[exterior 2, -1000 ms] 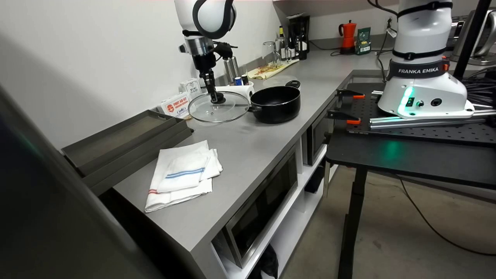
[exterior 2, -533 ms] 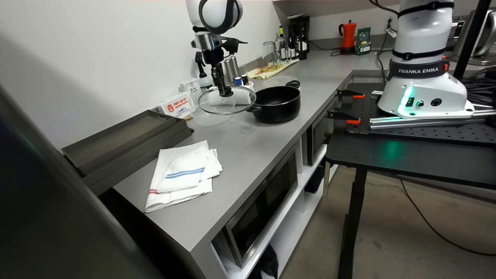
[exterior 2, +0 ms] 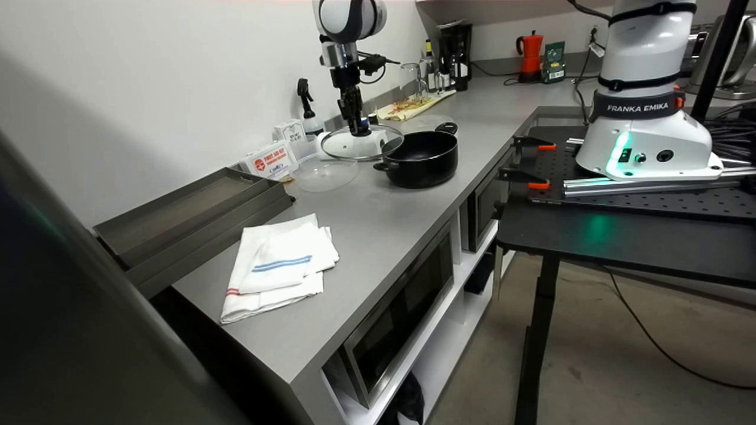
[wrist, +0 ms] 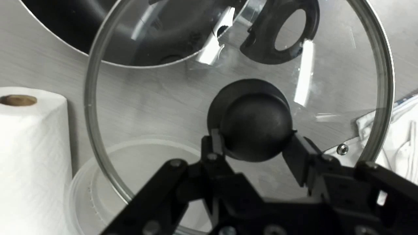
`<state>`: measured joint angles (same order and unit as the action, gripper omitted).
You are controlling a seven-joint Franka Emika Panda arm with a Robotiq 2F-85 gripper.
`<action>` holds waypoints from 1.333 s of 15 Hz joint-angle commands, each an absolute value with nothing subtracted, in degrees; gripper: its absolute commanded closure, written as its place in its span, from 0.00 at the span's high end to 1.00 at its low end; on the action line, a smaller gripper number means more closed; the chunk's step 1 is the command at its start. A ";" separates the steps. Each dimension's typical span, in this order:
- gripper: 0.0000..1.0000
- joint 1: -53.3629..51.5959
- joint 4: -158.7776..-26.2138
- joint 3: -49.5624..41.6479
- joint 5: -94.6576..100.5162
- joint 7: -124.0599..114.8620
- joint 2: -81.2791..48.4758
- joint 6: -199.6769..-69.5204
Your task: Place the glass lid on the pot
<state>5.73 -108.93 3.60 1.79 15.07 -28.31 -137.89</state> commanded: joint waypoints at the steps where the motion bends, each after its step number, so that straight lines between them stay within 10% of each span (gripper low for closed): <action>1: 0.23 8.30 -108.84 3.28 -2.02 16.87 -27.13 -135.72; 20: 0.23 13.33 -121.13 0.59 -7.45 15.74 -24.09 -140.44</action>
